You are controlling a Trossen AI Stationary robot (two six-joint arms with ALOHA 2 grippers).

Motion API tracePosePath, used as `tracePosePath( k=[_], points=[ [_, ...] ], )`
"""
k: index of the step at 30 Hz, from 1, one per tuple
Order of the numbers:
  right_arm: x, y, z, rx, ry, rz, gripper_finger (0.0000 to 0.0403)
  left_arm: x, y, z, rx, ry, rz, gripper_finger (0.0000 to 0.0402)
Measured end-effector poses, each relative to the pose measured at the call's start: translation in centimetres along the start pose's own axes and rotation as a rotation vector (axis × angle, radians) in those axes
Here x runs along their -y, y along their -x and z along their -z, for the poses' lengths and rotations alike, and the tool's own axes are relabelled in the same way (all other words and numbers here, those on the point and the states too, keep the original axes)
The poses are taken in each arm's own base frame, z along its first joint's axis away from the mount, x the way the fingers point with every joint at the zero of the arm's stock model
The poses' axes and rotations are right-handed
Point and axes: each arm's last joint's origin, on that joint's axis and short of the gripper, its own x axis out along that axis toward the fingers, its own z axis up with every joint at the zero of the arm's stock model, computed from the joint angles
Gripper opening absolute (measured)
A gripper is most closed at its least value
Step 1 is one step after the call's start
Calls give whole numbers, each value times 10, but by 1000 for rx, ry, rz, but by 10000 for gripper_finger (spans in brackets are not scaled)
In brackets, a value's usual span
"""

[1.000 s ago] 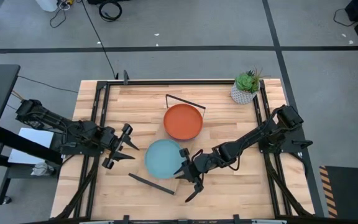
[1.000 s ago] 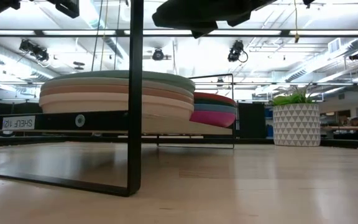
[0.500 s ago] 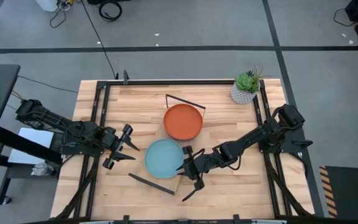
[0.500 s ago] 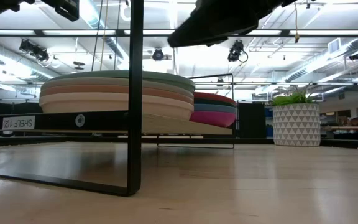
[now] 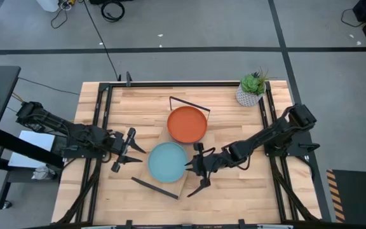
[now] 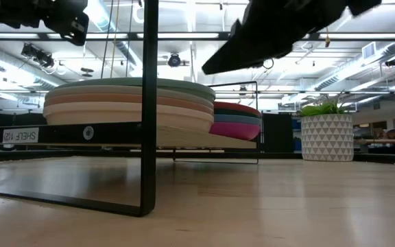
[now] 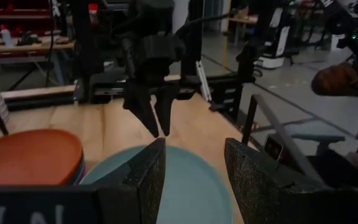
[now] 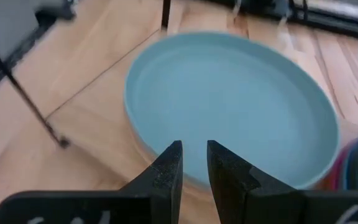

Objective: Place and stack plates onto a shelf
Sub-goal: Return to Home Position

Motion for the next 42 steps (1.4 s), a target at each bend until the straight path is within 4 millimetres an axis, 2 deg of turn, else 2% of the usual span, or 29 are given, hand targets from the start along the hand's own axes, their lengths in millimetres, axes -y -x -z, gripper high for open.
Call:
tracePosePath(
  k=[2,5,8,12,17,20,28,33,37,39,42],
  points=[
    [2,-4,6,52,-20,-13,80,0,0,2,-15,-1,-13,172],
    [3,-5,16,41,-43,-31,80,-1,0,3,-30,-2,-30,172],
    [5,3,12,0,-53,-38,80,-1,0,4,-39,13,-34,172],
    [2,40,-18,7,-26,-43,80,-1,0,6,-60,36,-35,172],
    [7,82,-25,72,-2,-8,78,-1,1,11,-115,21,-40,172],
    [19,99,-14,96,-50,4,72,-2,1,11,-115,-6,-55,172],
    [51,133,29,196,-187,62,51,-10,6,13,-136,-35,-123,172],
    [58,160,47,264,-217,-30,49,-10,7,14,-135,-20,-125,172],
    [61,176,68,327,-234,-22,49,-9,9,38,-125,8,-120,172],
    [64,185,71,382,-256,18,49,-10,12,49,-138,23,-134,172],
    [70,201,72,459,-305,66,49,-11,16,53,-107,41,-166,172]
  ],
)
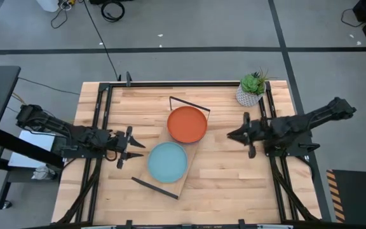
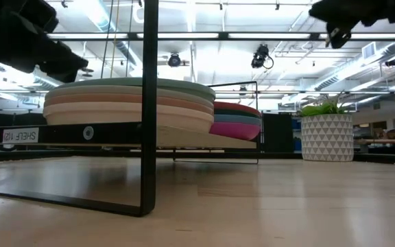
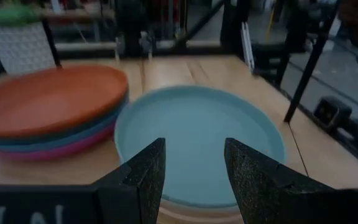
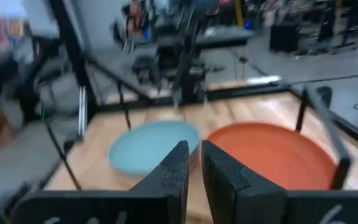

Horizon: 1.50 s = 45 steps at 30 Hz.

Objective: Place and stack plates onto a shelf
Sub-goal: Return to Home Position

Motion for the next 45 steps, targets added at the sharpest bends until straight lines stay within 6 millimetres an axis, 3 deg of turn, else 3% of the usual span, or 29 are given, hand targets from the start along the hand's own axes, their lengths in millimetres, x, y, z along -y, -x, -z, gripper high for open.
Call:
tracePosePath(
  k=[6,10,18,22,29,39,45],
  points=[
    [10,34,-16,67,-85,7,49,-2,10,-4,156,-75,-4,172],
    [18,49,-6,108,-109,39,49,-3,12,9,183,-98,-19,172],
    [27,65,19,190,-95,35,49,-3,14,11,164,-70,-28,172],
    [27,63,28,120,-74,-4,49,-3,14,10,167,-54,-27,172],
    [25,57,33,189,-136,-20,49,-3,14,10,166,-85,-30,172],
    [25,46,56,133,-187,-16,49,-3,14,11,166,-99,-31,172],
    [25,45,57,132,-158,-16,50,-3,14,11,165,-96,-30,172]
  ],
)
